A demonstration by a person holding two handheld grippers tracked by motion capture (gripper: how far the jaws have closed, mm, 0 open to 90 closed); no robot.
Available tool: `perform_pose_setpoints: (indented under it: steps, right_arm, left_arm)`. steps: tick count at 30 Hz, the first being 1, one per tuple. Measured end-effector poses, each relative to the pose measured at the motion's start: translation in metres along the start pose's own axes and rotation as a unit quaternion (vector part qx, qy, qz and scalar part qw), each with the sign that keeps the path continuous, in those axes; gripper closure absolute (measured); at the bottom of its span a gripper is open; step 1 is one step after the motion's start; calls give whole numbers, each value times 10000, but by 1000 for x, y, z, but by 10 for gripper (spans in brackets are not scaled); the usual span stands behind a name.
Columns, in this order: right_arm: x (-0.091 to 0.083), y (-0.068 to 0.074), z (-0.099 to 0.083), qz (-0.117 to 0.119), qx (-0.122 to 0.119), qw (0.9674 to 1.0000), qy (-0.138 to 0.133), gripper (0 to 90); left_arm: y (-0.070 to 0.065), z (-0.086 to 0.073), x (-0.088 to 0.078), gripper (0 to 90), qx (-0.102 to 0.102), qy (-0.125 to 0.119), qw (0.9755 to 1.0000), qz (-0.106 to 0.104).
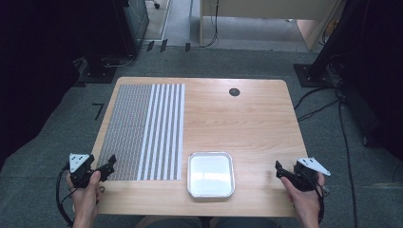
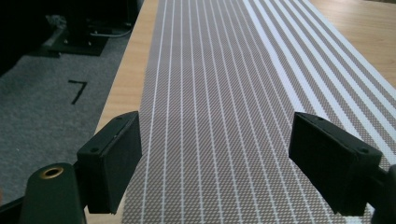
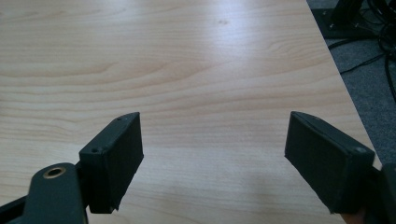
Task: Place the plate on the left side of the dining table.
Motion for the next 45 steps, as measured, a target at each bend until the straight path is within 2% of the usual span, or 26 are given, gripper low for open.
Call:
perform_pose_setpoints:
  steps: [3,6,10,13,17,21,26,28,35,37,45]
  right_arm:
    - [-3,7,5,0,63,9999,-102,208]
    - [-5,12,8,21,70,9998,-175,213]
    - [-9,24,15,66,75,9996,-272,233]
    - [-10,29,18,79,103,9995,-290,233]
    - [-10,35,20,109,160,9994,-302,237]
    - [-9,43,20,172,151,9993,-297,246]
    - [-9,50,21,239,169,9990,-325,267]
    - [-9,55,22,250,141,9989,-363,308]
    - [-11,64,24,274,157,9983,-483,383]
    - [-12,68,24,354,174,9979,-513,436]
    - [-13,79,24,602,199,9965,-538,505]
  left_arm:
    - [-7,4,0,172,-71,-47,9999,-141]
    - [-12,3,1,172,-47,-31,9999,-133]
    - [-27,4,4,172,-9,2,10000,-82]
    - [-35,7,4,172,-85,-31,9997,-231]
    - [-46,8,5,172,-38,-26,9994,-332]
    - [-57,9,6,172,-105,-23,9982,-590]
    - [-69,9,7,173,-106,-36,9974,-706]
    - [-78,9,8,173,1,7,9967,-807]
    - [-88,10,7,173,14,19,9960,-894]
    - [-92,9,8,172,22,29,9960,-893]
    - [-111,9,8,172,21,53,9944,-1058]
Point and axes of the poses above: each handheld gripper's, and its own axes: x roughly forward along the jaws, z roughly out of its top, y roughly to its left, the point moved 2 cm from there along x, roughly forward along the jaws, and after that the axes turned 11 degrees about -y, right-handed, at the moved point
